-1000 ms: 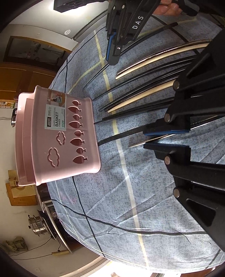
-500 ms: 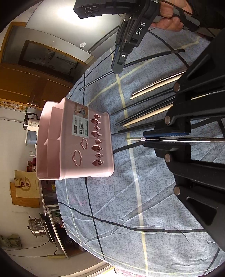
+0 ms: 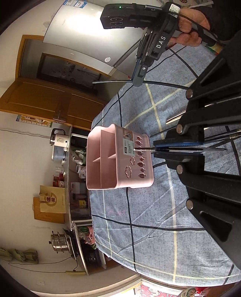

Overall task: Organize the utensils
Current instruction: 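Lift both held chopsticks and carry them over the pink basket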

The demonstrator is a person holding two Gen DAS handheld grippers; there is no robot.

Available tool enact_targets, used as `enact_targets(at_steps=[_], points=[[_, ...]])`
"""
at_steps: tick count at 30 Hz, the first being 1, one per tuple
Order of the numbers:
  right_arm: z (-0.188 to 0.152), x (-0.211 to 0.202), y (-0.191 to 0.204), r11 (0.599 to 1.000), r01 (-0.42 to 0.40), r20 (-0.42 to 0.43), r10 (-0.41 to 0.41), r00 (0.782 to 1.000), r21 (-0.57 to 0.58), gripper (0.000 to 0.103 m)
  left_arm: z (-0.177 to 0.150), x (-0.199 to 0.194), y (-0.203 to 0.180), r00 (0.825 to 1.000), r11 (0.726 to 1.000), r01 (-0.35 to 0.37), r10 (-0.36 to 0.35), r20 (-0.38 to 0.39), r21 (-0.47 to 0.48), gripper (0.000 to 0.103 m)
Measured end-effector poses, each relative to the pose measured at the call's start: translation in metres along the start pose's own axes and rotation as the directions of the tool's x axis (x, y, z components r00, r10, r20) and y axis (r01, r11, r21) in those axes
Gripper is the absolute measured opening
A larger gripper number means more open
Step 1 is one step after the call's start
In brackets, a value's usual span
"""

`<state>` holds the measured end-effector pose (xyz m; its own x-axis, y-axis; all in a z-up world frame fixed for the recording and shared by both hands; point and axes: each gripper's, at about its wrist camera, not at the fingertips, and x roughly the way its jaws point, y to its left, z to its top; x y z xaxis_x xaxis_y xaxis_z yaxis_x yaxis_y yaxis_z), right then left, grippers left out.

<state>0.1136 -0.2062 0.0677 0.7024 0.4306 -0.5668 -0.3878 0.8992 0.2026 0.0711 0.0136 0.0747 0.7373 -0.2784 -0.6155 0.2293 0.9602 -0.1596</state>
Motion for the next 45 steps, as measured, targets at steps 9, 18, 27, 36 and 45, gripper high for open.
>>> enact_targets(at_steps=[9,18,27,36,45], points=[[0.009,-0.015,0.008,1.000,-0.016,0.049,0.017,0.999,-0.018,0.005,0.015,-0.015,-0.002,0.999,1.000,0.005,-0.006,0.039,0.018,0.005],[0.027,-0.018,0.017,0.998,-0.035,0.077,0.038,0.996,-0.047,0.005,0.034,-0.015,0.000,0.998,1.000,0.021,-0.022,0.052,0.017,0.005],[0.073,-0.009,0.029,0.996,-0.069,0.146,0.078,0.986,-0.064,0.005,0.091,-0.022,0.014,0.993,0.999,0.033,-0.032,0.111,-0.005,0.005],[0.125,0.010,0.044,0.994,-0.088,0.233,0.102,0.967,-0.070,0.005,0.145,-0.016,0.029,0.980,1.000,-0.007,0.008,0.200,-0.003,0.005],[0.134,0.055,0.044,0.994,-0.106,0.215,0.111,0.970,-0.034,0.005,0.148,0.031,0.060,0.988,0.997,-0.016,0.026,0.149,-0.071,0.005]])
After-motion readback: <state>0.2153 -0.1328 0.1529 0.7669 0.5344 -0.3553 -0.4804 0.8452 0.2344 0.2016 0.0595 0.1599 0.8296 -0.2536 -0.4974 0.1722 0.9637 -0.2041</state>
